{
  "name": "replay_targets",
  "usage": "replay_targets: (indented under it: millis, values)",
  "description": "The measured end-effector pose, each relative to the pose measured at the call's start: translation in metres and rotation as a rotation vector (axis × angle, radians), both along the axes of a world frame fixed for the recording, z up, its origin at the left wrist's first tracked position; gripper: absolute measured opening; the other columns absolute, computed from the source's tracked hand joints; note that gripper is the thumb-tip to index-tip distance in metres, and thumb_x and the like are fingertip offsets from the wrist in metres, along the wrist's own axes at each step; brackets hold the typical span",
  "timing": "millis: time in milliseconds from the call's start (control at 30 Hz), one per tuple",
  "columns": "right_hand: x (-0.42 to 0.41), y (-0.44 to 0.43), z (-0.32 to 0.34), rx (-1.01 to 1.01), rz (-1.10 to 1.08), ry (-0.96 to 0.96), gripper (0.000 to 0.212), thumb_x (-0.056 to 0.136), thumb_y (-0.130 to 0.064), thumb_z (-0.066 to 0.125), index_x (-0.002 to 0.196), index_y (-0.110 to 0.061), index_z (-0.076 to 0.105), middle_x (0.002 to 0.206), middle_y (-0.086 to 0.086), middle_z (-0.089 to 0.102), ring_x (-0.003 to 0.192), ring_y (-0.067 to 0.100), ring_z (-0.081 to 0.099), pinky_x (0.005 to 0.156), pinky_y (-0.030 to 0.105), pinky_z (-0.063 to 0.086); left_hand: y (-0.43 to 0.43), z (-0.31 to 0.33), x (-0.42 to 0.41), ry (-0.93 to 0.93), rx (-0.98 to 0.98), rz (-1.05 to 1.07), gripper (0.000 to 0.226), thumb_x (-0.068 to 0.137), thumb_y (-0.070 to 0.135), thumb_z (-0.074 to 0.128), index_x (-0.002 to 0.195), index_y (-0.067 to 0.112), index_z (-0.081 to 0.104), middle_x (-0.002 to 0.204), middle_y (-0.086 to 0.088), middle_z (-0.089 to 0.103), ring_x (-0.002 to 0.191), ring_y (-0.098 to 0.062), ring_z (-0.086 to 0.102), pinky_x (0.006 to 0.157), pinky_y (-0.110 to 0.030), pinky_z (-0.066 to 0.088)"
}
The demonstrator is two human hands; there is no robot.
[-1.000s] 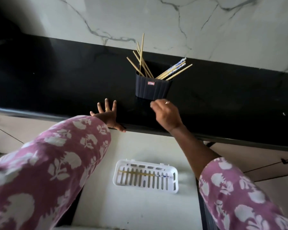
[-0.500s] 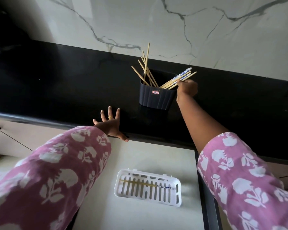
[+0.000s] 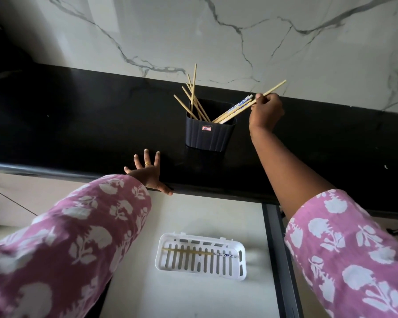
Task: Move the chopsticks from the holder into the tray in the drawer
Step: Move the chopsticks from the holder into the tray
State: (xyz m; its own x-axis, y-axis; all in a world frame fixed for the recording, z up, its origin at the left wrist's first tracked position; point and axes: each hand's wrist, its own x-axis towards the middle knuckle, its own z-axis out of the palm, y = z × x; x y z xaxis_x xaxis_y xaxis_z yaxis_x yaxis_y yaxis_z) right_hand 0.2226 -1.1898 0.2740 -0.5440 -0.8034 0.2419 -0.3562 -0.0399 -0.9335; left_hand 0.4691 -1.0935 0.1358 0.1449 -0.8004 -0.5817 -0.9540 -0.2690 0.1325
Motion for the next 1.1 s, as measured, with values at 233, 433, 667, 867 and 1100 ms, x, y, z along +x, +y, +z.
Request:
replay_targets:
  millis: [233,433,667,867,1100]
  values:
    - [-0.028,0.033,0.030,-0.205,-0.031,-0.073,0.021,0.095,-0.012,0.051,0.102,0.005,0.060,0.089,0.005,0.060,0.083,0.018,0.066,0.072,0.022,0.058,0.003,0.002,0.000,-0.002,-0.005,-0.004,0.148,0.051,0.065,0.080,0.145,0.028,-0.027,0.150,-0.009,-0.039,0.139,-0.043,-0.027,0.107,-0.071,0.002]
    - [-0.029,0.061,0.013,-0.247,0.152,-0.089,0.009,0.094,-0.006,0.050,0.092,-0.006,0.058,0.088,0.008,0.064,0.065,0.002,0.061,0.063,0.015,0.053,0.006,0.005,0.000,0.007,-0.020,-0.004,0.147,0.050,0.066,0.080,0.146,0.030,-0.027,0.151,-0.007,-0.038,0.140,-0.043,-0.027,0.107,-0.071,0.002]
    - [-0.002,0.104,-0.045,0.044,0.586,0.308,0.007,0.088,-0.004,0.057,0.085,0.000,0.062,0.083,0.013,0.069,0.071,0.020,0.063,0.065,0.014,0.048,0.007,0.005,-0.002,-0.007,-0.033,0.000,0.148,0.048,0.068,0.079,0.146,0.029,-0.025,0.152,-0.008,-0.035,0.140,-0.043,-0.024,0.107,-0.072,0.003]
    - [0.034,0.149,-0.120,0.266,0.913,0.501,0.011,0.087,-0.001,0.054,0.079,0.006,0.059,0.074,0.022,0.066,0.068,0.028,0.063,0.063,0.036,0.047,0.006,0.002,-0.002,-0.007,-0.038,0.005,0.148,0.048,0.068,0.079,0.146,0.028,-0.025,0.152,-0.008,-0.035,0.140,-0.044,-0.025,0.105,-0.073,0.003]
    - [0.057,0.206,-0.198,0.376,1.254,1.011,0.020,0.090,-0.001,0.044,0.106,-0.005,0.058,0.106,0.014,0.065,0.098,0.033,0.063,0.077,0.041,0.052,0.007,0.006,-0.006,-0.003,-0.024,0.022,0.147,0.053,0.061,0.082,0.146,0.027,-0.027,0.151,-0.008,-0.037,0.139,-0.043,-0.027,0.105,-0.072,0.002]
